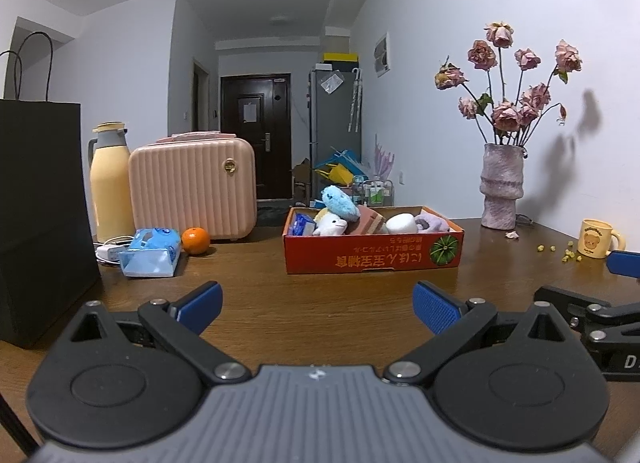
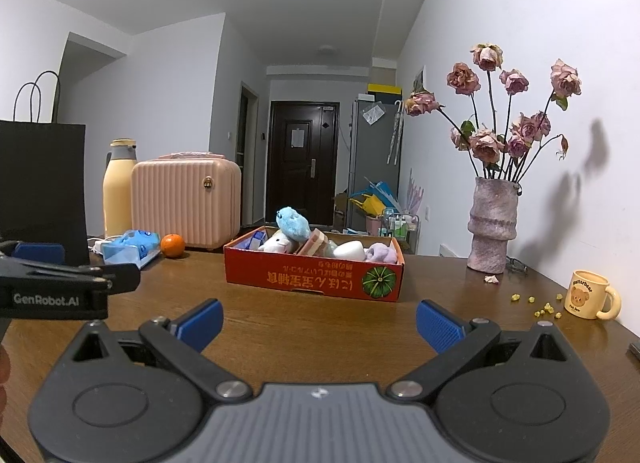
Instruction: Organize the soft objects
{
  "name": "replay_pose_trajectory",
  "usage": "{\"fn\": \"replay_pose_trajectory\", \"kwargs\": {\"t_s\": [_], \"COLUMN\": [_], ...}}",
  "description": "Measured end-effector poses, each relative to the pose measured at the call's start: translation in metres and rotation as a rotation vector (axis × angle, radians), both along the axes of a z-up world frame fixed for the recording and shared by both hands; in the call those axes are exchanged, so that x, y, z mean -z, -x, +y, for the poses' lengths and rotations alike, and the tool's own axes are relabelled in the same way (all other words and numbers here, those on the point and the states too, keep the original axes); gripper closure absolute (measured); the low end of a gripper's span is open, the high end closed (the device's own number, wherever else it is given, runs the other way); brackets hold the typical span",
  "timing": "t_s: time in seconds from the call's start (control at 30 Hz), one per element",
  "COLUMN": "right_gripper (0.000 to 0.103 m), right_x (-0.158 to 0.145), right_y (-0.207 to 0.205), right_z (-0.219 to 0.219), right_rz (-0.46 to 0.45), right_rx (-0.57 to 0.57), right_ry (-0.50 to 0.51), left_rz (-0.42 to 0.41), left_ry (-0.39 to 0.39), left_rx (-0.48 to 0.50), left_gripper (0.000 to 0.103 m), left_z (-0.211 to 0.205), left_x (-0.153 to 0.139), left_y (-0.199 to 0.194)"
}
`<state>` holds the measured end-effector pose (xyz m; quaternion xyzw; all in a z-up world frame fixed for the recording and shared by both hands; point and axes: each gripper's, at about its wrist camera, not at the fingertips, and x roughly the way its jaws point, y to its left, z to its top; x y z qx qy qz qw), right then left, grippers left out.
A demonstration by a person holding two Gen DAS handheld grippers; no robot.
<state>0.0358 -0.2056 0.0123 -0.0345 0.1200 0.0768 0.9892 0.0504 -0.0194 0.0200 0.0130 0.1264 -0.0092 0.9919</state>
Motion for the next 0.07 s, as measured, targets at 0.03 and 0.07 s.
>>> {"fn": "replay_pose_trajectory", "kwargs": {"t_s": [0.03,0.07], "right_gripper": [0.0,0.0], "right_x": [0.0006,0.0014], "right_y": [-0.0009,-0.002], "right_z": [0.0,-0.0001], "right_rz": [0.003,0.006], "right_rx": [0.0,0.0], "right_ry": [0.001,0.001], "left_rz": [0.001,0.002], "left_ry": [0.004,0.008], "left_rx": [0.004,0.008], "left_gripper": [0.0,0.0], "left_z": [0.0002,0.0005], "left_x": [0.0004,0.0007], "left_y": [-0.0004,-0.0012]}}
